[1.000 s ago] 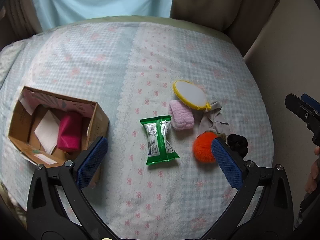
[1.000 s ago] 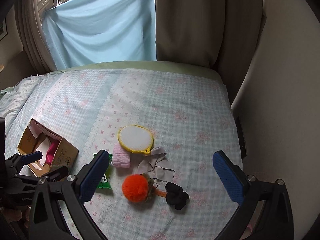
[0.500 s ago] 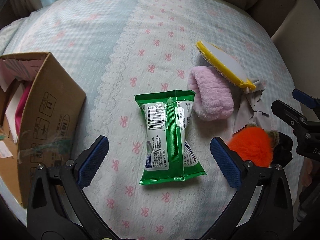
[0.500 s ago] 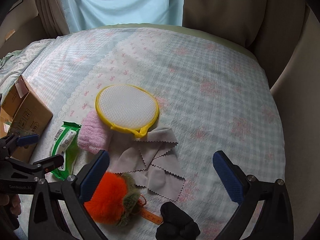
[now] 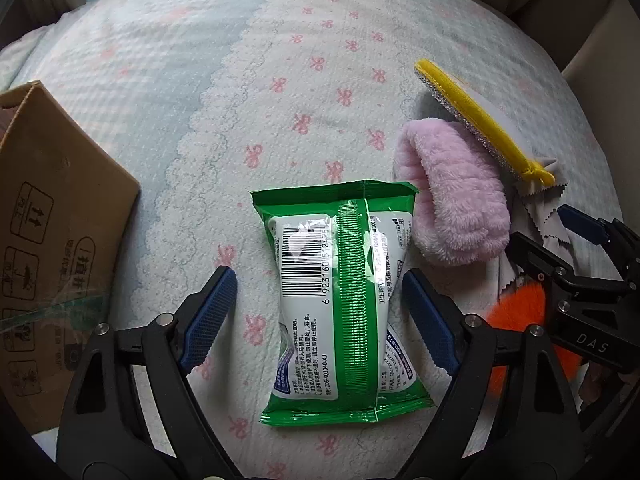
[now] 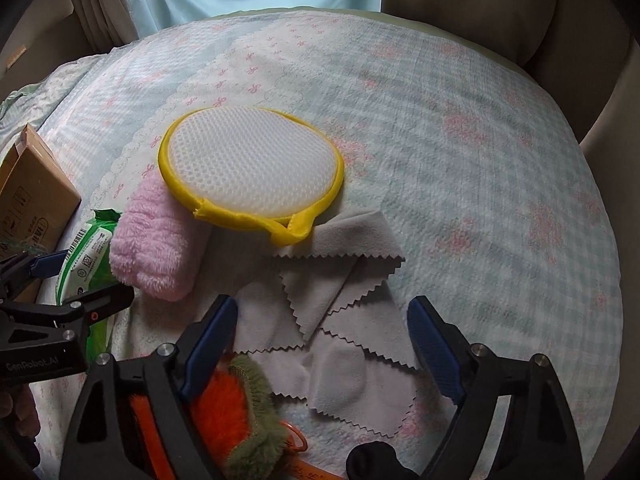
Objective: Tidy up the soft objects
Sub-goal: 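Grasp the green wet-wipe pack with left tool while right tool grasps grey cloth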
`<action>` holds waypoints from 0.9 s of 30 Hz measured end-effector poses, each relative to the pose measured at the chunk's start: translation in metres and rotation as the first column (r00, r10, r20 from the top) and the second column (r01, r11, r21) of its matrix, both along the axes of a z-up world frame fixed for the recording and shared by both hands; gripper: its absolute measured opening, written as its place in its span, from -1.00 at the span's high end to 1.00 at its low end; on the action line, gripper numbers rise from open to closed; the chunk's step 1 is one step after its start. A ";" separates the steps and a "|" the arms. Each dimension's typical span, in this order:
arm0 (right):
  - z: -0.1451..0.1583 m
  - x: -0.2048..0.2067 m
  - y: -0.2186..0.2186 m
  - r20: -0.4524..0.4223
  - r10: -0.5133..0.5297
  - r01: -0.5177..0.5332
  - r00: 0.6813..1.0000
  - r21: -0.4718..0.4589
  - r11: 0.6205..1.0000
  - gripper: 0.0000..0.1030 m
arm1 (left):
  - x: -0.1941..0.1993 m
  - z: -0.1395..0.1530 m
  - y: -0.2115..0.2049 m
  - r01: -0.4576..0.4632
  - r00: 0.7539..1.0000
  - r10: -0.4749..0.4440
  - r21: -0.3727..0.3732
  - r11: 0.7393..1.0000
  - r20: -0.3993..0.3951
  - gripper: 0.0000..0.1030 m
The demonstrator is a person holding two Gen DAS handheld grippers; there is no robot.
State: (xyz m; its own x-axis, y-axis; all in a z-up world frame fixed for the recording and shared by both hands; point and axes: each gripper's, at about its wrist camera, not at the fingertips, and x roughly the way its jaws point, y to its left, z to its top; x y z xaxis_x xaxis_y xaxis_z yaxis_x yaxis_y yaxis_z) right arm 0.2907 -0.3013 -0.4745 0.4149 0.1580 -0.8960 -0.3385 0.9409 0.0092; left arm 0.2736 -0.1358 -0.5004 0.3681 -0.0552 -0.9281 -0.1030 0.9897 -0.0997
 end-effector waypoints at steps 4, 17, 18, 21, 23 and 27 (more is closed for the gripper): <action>0.000 -0.001 0.003 0.005 -0.026 0.026 1.000 -0.002 1.000 -0.39 | 0.003 0.000 0.003 0.006 1.000 -0.006 0.000 1.000 -0.003 -0.37; 0.011 -0.010 0.006 0.069 -0.118 0.121 0.991 -0.041 0.992 0.55 | 0.000 0.011 0.006 0.012 1.000 -0.011 -0.016 1.000 0.016 0.18; 0.012 -0.010 0.005 0.074 -0.124 0.127 0.990 -0.040 0.991 0.58 | 0.000 0.012 0.006 0.014 1.000 -0.014 -0.018 1.000 0.017 0.18; 0.014 -0.011 0.003 0.077 -0.131 0.134 0.988 -0.037 0.990 0.71 | 0.000 0.014 0.004 0.026 0.999 -0.026 -0.017 1.000 0.024 0.20; 0.014 -0.011 0.003 0.073 -0.132 0.134 0.989 -0.028 0.991 0.75 | 0.000 0.015 0.003 0.031 0.999 -0.030 -0.017 0.999 0.028 0.20; 0.016 -0.011 0.001 0.071 -0.142 0.143 0.987 -0.002 0.990 0.80 | -0.001 0.019 0.004 0.031 0.999 -0.030 -0.019 0.999 0.034 0.20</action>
State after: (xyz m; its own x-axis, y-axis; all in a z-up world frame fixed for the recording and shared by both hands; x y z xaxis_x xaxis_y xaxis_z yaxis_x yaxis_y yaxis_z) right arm 0.2793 -0.3006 -0.4585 0.4953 0.0863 -0.8644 -0.2005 0.9795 -0.0171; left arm 0.2728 -0.1321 -0.4813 0.3972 -0.0848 -0.9138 -0.0688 0.9902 -0.1218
